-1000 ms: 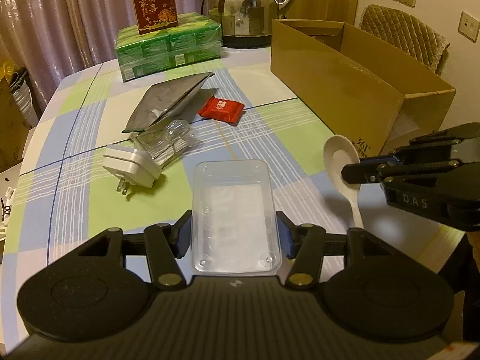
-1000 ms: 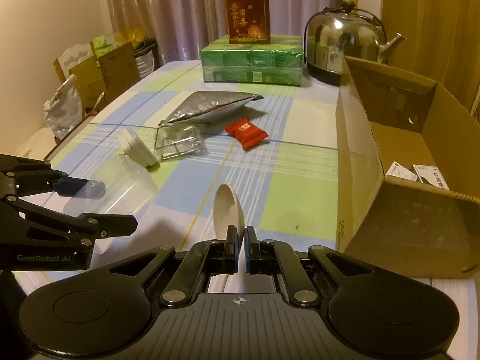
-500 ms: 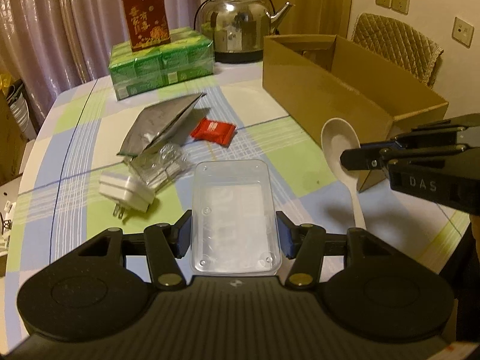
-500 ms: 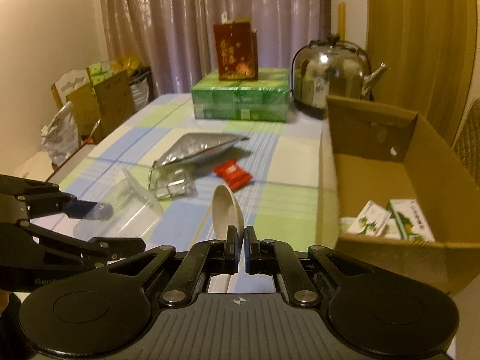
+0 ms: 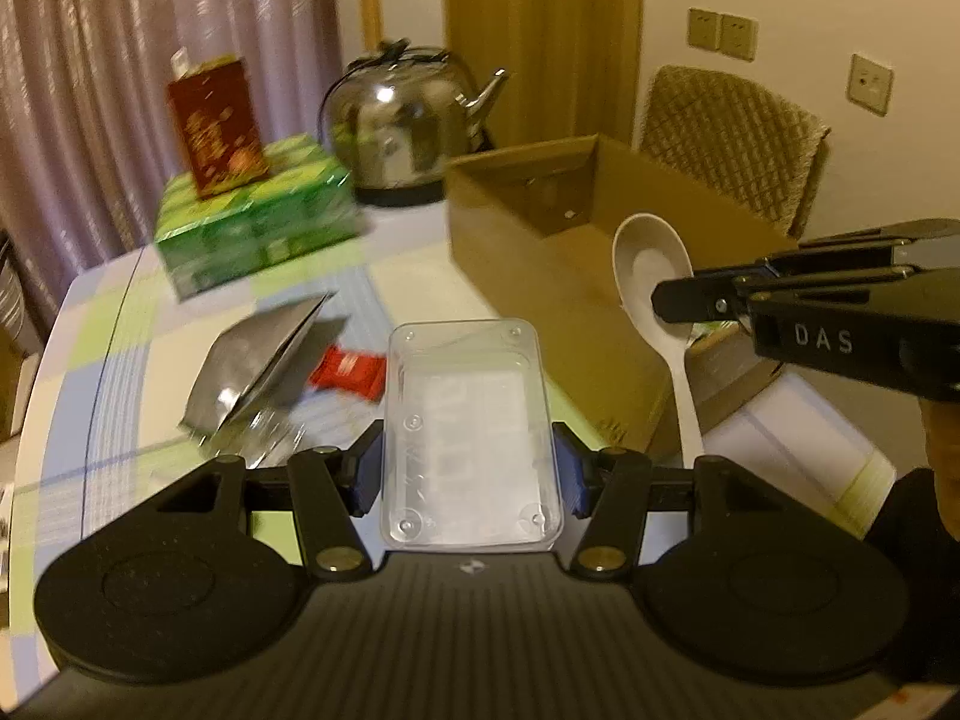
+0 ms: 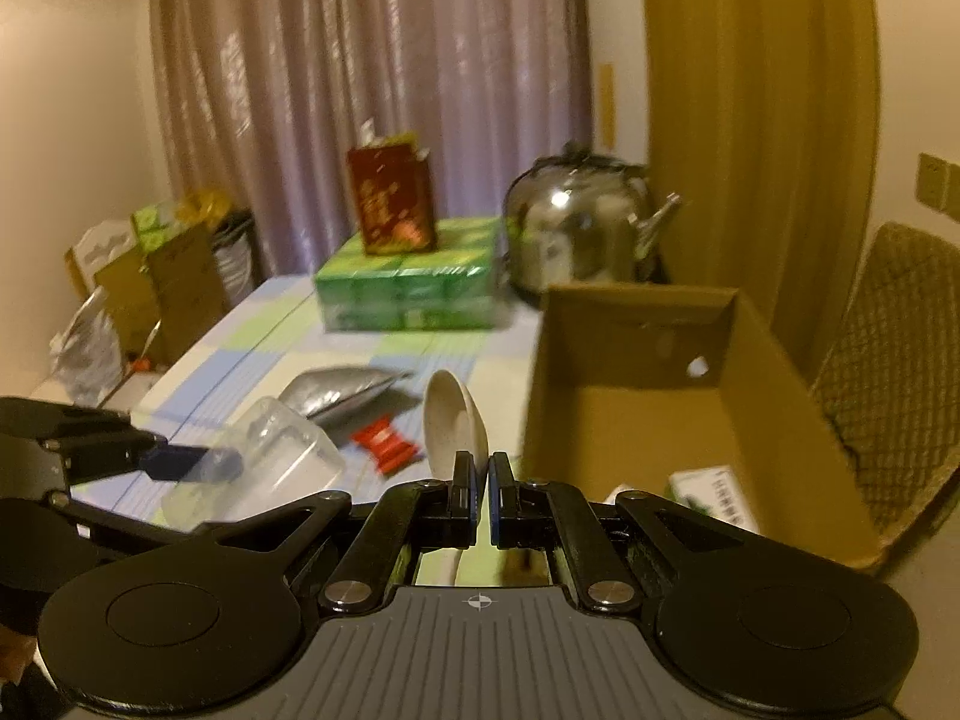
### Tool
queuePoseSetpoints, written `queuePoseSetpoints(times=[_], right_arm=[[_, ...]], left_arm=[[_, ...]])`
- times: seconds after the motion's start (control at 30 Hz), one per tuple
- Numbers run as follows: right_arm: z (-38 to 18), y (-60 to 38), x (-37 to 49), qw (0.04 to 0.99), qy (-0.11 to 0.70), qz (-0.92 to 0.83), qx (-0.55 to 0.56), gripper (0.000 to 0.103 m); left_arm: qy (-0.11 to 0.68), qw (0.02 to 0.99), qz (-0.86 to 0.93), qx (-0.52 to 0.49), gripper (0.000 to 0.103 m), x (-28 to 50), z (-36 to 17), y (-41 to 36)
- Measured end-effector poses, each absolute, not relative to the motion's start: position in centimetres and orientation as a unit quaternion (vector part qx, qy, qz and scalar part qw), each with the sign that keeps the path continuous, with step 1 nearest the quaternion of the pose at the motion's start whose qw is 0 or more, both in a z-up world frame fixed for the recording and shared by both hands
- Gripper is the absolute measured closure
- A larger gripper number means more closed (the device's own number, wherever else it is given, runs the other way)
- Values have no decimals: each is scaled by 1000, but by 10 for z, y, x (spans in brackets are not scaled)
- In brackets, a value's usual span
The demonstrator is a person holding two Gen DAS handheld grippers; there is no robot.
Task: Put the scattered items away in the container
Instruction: 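Carry the clear plastic box and white spoon over the cardboard box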
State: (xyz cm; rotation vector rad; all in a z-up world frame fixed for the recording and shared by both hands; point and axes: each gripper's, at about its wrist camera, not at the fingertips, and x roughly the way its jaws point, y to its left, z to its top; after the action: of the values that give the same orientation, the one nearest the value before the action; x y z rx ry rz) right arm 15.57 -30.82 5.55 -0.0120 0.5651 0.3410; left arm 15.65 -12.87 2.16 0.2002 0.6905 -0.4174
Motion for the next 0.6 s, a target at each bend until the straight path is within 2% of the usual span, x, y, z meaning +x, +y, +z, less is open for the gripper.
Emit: queuePoseSetpoints(times=[0.33,0.6], right_arm=[[96,-361,181,960,246,134,18,102],[105,-391,207,966,233,114,19,102]], left_arm=[[307,914,-251,92,52,177,53,-189],[299,908,-277,98,52,193,60,-228]])
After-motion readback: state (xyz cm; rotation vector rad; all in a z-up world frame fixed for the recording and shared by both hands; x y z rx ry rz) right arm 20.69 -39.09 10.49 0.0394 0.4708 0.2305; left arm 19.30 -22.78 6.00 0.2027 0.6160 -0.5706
